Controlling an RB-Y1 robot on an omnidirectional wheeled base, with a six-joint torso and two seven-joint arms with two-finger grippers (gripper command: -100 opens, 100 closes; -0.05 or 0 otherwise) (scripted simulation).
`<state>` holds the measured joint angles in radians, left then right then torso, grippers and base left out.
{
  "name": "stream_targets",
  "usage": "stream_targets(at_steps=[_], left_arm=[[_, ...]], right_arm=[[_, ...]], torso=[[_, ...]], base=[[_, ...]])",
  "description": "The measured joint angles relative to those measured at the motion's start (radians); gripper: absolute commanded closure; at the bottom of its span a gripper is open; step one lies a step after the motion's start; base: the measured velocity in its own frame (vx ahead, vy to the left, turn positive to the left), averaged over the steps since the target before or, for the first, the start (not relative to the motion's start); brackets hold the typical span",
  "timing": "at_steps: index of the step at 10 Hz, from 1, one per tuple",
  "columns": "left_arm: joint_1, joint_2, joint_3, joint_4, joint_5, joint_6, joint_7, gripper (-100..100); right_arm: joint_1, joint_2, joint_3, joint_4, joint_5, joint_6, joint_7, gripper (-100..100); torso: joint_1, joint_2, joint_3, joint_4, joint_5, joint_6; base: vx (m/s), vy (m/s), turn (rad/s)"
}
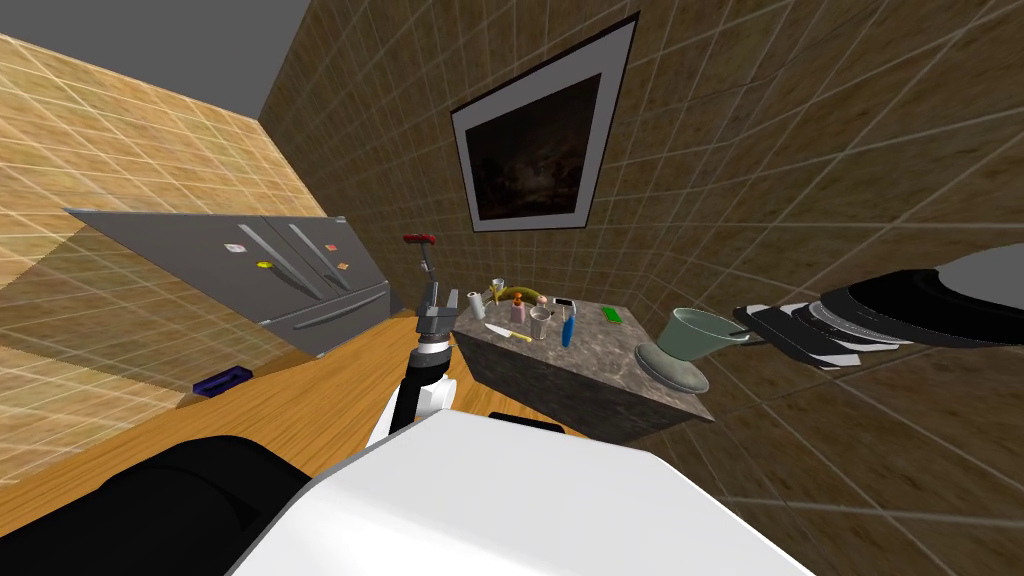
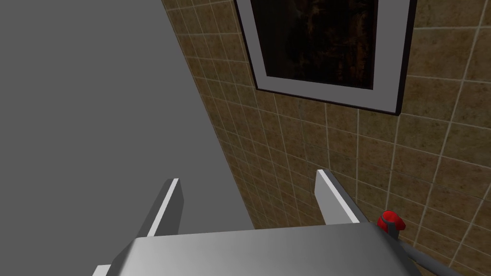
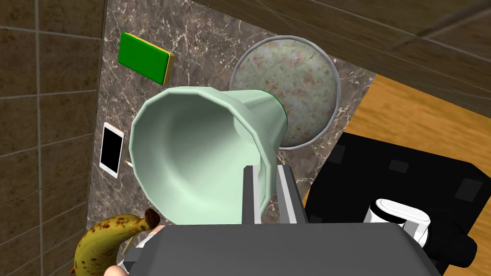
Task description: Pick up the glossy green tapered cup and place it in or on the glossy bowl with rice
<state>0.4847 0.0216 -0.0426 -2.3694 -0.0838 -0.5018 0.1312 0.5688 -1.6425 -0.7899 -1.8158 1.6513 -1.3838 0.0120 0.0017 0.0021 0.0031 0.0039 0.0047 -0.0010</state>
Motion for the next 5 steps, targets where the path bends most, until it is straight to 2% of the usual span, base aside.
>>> stream_targets(at_steps=[5], left_arm=[[0.000, 0.000, 0.000, 0.000, 0.000, 0.000, 0.000, 0]], right_arm=[[0.005, -0.098, -0.010, 0.074, -0.092, -0.047, 0.074, 100]], torso=[[0.002, -0.002, -0.001, 0.000, 0.001, -0.001]], base=[[0.031, -0.043, -0.025]])
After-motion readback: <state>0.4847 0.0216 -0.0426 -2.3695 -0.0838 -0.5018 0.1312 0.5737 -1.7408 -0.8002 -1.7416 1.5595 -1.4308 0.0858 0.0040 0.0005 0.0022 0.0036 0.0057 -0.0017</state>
